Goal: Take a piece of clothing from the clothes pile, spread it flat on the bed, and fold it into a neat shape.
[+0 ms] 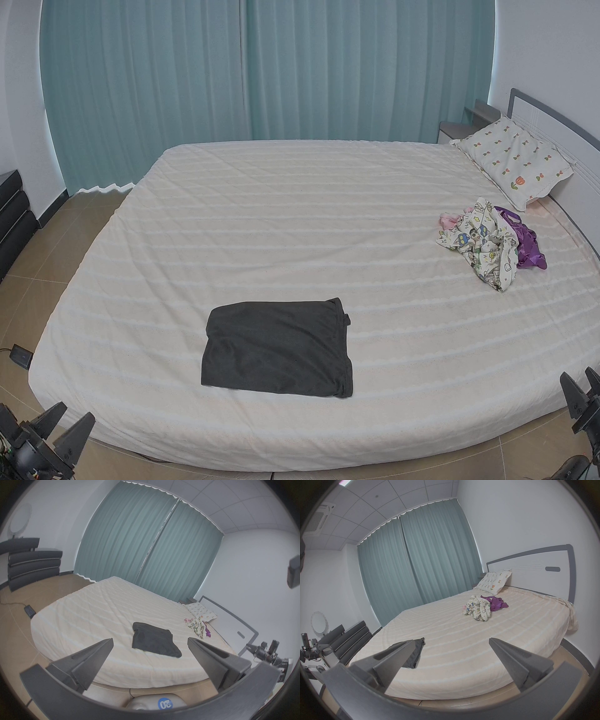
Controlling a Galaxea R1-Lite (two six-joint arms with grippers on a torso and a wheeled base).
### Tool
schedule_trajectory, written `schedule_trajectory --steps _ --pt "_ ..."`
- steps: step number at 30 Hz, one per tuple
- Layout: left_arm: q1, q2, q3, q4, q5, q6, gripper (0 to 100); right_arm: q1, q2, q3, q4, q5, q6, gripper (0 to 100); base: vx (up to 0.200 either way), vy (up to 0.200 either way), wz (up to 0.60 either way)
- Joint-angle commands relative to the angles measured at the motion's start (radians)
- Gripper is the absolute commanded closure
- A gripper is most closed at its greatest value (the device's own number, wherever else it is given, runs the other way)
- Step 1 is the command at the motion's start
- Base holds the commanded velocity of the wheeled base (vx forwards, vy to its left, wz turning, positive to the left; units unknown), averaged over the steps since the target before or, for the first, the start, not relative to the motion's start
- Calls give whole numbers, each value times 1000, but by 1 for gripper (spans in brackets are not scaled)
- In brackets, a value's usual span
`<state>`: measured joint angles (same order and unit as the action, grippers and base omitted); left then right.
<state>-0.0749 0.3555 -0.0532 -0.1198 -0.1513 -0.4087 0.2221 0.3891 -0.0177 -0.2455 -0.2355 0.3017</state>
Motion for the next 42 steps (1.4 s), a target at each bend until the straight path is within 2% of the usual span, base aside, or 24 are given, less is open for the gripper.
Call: schedule_trajectory --steps 1,4,7,9,11,12,13,14,19,24,25,42 --pt "0 -234 4 121 1 87 0 -64 -200 18 100 27 -55 0 0 0 0" --pt "27 -288 3 131 2 145 0 -83 -302 18 107 87 -154 0 0 0 0" --pt "72 -331 4 137 -11 185 0 -124 -286 18 72 110 -162 0 0 0 0" --pt "73 -356 13 129 4 252 0 -145 -289 18 100 130 -167 0 0 0 0" --pt "73 -356 33 112 41 323 0 -195 -326 18 155 177 -177 0 0 0 0" --pt "73 -356 41 91 72 346 0 -227 -385 18 180 226 -190 0 0 0 0" --pt "73 -356 44 83 79 352 0 -230 -388 16 186 236 -199 0 0 0 0" --pt "73 -356 52 63 108 372 0 -225 -389 16 195 274 -230 0 0 0 0" --pt "73 -356 52 68 121 380 0 -225 -389 18 230 245 -306 0 0 0 0" --pt "73 -356 53 80 154 383 0 -224 -389 16 247 242 -305 0 0 0 0" --pt "73 -356 52 121 168 387 0 -224 -389 18 247 242 -308 0 0 0 0" --pt "73 -356 52 120 167 401 0 -224 -389 18 246 240 -302 0 0 0 0"
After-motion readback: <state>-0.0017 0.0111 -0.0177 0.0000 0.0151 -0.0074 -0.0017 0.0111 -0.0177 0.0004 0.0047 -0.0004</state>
